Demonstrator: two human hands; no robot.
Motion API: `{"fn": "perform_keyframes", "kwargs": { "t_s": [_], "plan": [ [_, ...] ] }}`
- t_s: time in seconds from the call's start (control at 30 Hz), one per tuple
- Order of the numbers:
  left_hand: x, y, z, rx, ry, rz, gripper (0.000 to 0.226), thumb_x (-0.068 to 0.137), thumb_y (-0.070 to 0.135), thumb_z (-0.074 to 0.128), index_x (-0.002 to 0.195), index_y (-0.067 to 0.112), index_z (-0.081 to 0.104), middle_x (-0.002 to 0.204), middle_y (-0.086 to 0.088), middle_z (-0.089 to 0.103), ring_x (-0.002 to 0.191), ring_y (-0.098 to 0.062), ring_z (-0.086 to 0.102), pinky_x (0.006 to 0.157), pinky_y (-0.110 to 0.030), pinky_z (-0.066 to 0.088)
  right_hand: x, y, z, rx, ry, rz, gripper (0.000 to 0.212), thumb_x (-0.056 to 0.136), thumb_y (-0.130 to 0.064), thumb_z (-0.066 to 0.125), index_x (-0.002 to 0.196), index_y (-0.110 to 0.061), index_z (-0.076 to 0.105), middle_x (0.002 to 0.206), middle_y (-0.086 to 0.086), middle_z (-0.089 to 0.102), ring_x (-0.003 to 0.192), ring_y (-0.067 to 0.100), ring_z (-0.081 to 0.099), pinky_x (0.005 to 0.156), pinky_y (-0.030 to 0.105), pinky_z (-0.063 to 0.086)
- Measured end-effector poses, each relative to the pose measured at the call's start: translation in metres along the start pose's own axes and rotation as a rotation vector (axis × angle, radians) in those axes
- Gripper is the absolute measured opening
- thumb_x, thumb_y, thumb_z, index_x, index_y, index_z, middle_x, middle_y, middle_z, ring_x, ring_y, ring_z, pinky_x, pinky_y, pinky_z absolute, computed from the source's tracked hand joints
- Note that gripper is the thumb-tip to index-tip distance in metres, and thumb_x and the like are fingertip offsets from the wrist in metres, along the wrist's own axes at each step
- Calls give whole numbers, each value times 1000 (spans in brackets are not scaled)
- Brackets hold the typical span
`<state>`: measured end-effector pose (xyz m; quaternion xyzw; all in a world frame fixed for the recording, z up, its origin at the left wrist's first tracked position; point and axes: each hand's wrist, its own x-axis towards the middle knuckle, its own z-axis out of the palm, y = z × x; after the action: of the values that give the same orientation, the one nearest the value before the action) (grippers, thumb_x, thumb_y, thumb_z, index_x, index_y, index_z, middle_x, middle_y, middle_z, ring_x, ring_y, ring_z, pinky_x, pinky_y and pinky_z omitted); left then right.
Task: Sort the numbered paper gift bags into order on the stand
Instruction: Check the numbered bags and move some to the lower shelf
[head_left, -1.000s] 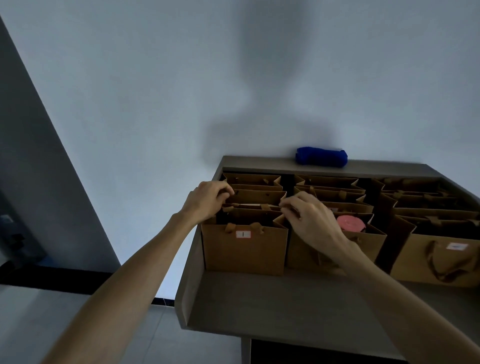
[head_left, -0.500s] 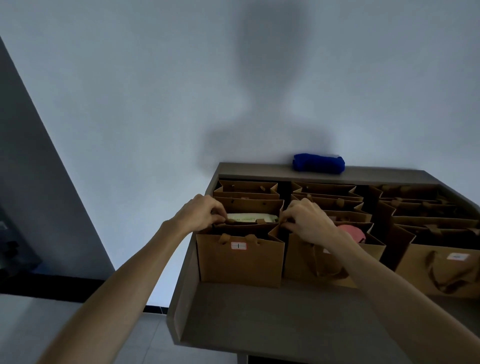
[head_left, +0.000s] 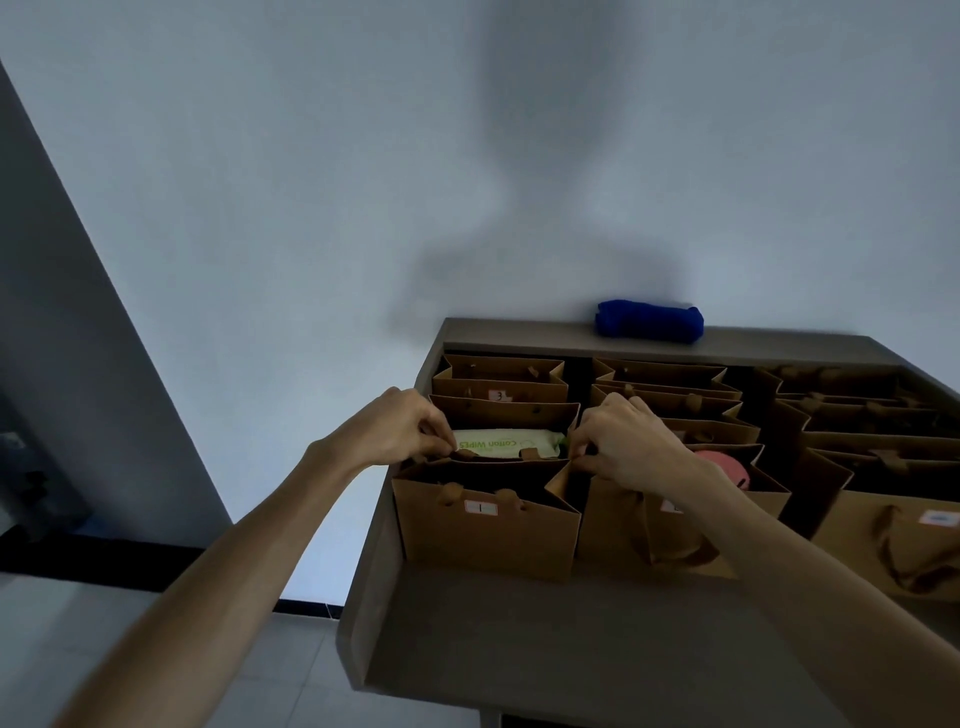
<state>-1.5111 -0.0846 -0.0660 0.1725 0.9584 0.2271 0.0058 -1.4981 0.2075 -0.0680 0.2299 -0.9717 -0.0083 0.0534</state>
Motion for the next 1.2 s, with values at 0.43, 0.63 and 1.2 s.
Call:
{"fn": "perform_keyframes", "kwargs": {
  "t_s": [0.43,0.63,1.2],
  "plan": [
    [23,-3,19,-6,200,-38,15,91,23,66,105,26,71,111,2,69,100,-16,65,86,-32,56,58,0,1,163,-93,-47,22,93,-32,63,114,-26,67,149,1,39,137,24,32,112,47,34],
    [23,-3,25,-56,271,-28,13,92,20,64,103,23,71,109,2,69,98,-12,63,86,-26,53,84,-12,2,137,-267,-78,29,96,-36,57,123,-29,64,135,-1,52,118,18,50,98,41,46],
    [14,-5,19,-344,543,-91,20,92,27,65,112,25,65,125,2,57,113,-16,55,83,-17,45,87,-4,13,345,-31,-2,40,94,-59,48,97,-25,69,98,-9,65,83,9,59,73,37,50]
  ]
}}
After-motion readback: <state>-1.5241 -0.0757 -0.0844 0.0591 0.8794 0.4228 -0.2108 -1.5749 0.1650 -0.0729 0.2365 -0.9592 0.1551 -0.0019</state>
